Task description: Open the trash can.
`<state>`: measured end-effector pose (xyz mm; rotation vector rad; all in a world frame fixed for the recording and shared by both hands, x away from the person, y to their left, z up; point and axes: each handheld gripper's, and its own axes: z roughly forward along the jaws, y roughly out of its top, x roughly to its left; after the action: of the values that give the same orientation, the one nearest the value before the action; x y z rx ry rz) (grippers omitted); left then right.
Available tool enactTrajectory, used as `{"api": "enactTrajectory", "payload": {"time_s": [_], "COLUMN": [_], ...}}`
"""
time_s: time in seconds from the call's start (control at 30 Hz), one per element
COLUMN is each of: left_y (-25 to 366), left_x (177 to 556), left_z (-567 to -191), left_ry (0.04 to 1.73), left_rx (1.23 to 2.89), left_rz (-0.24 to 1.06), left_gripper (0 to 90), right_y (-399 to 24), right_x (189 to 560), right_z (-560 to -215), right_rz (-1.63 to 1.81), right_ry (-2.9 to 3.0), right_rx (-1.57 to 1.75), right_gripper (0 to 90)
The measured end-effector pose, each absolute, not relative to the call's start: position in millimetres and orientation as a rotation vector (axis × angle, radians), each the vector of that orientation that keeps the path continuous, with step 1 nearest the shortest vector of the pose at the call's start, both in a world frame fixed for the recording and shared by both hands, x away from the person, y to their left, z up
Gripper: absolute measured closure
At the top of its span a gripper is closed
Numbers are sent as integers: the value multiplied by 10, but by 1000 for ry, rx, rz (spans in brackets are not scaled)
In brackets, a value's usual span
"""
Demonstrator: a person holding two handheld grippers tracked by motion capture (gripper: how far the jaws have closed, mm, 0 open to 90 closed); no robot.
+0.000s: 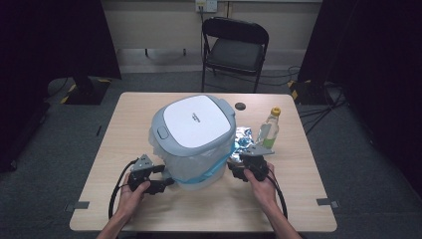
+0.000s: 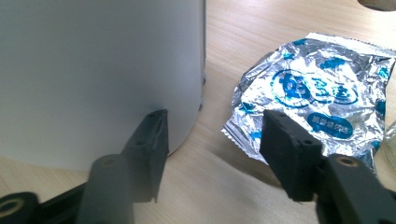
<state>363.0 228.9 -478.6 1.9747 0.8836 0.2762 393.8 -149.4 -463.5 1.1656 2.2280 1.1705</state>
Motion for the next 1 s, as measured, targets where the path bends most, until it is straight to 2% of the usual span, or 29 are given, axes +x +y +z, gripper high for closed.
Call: {"api": "enactTrajectory", "payload": {"time_s": [0.17, 0.23, 0.43, 0.5, 0.53, 0.7, 0.77, 0.8, 0.83, 0.9, 1.0], "left_y": [2531, 2633, 2628, 2596, 2547, 2540, 2527, 2515, 2505, 2478, 2431], "left_x": [3642, 3740, 3986, 4043, 4059, 4015, 3998, 3994, 3985, 3967, 3926], "left_z": [-4824, -4824, -4856, -4899, -4941, -4896, -4906, -4919, -4927, -4924, -4914], "left_ry": [965, 1021, 1071, 1055, 1042, 1010, 1013, 1002, 1003, 992, 969], "left_rx": [1970, 1945, 1969, 1983, 2022, 2016, 2024, 2042, 2033, 2041, 2064], "left_rz": [311, 372, 442, 417, 393, 403, 380, 368, 340, 327, 315], "left_gripper": [291, 287, 288, 336, 332, 392, 440, 502, 502, 491, 476], "right_y": [-1541, -1534, -1461, -1426, -1405, -1350, -1345, -1353, -1353, -1363, -1360], "right_x": [3836, 3756, 3669, 3669, 3686, 3725, 3745, 3775, 3775, 3818, 3924], "right_z": [-4625, -4635, -4659, -4669, -4675, -4663, -4656, -4657, -4657, -4653, -4658], "right_rz": [1182, 1194, 1198, 1205, 1198, 1197, 1184, 1182, 1182, 1183, 1231], "right_ry": [2240, 2261, 2287, 2289, 2291, 2303, 2306, 2298, 2298, 2282, 2277], "right_rx": [1162, 1154, 1137, 1131, 1130, 1098, 1096, 1106, 1106, 1115, 1130], "right_gripper": [352, 339, 303, 303, 303, 291, 286, 294, 294, 359, 366]}}
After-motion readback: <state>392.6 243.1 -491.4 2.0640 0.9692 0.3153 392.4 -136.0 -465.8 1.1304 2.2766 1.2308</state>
